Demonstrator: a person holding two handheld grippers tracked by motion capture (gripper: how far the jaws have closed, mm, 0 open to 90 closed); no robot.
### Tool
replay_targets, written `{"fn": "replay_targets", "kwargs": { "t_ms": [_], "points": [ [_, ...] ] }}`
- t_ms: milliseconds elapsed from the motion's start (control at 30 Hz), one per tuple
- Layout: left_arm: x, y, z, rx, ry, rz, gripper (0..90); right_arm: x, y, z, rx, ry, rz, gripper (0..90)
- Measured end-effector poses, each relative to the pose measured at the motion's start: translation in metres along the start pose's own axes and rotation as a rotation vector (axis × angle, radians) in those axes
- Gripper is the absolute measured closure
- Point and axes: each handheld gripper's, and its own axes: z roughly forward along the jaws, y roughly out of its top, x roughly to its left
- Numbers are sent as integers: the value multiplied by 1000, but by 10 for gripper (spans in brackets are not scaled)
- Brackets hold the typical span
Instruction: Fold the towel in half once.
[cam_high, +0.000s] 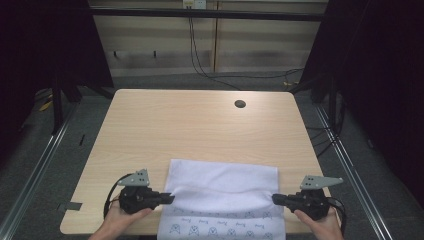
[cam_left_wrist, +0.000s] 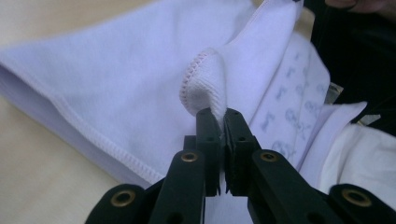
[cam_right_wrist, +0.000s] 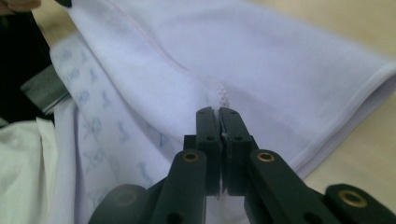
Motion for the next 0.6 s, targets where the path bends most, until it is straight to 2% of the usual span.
{"fn": "replay_targets", "kwargs": {
  "t_ms": [67, 133, 167, 200, 267, 333, 400, 500, 600],
  "points": [
    [0, -2, 6, 54, 5, 14, 867, 0, -7, 8, 68, -11, 8, 881],
    [5, -4, 14, 100, 17, 1, 867, 0, -8, 12, 96, -22, 8, 881],
    [7, -5, 17, 119, 26, 8, 867, 0, -8, 13, 107, -27, 14, 881],
    [9, -5, 19, 120, 13, -1, 867, 0, -8, 17, 129, -29, 9, 881],
    [12, -5, 19, 123, 15, -18, 867, -2, -9, 23, 159, -19, 14, 881],
    [12, -5, 19, 124, 20, -11, 868, -3, -8, 26, 170, -15, 11, 882],
    [13, -6, 19, 124, 20, -29, 869, -6, -6, 31, 167, -9, 26, 884],
    [19, -3, 19, 119, 45, -45, 871, -12, -1, 36, 156, -13, 31, 884],
    [30, 3, 20, 112, 86, -45, 871, -20, 8, 42, 152, -49, 23, 885]
  ]
}}
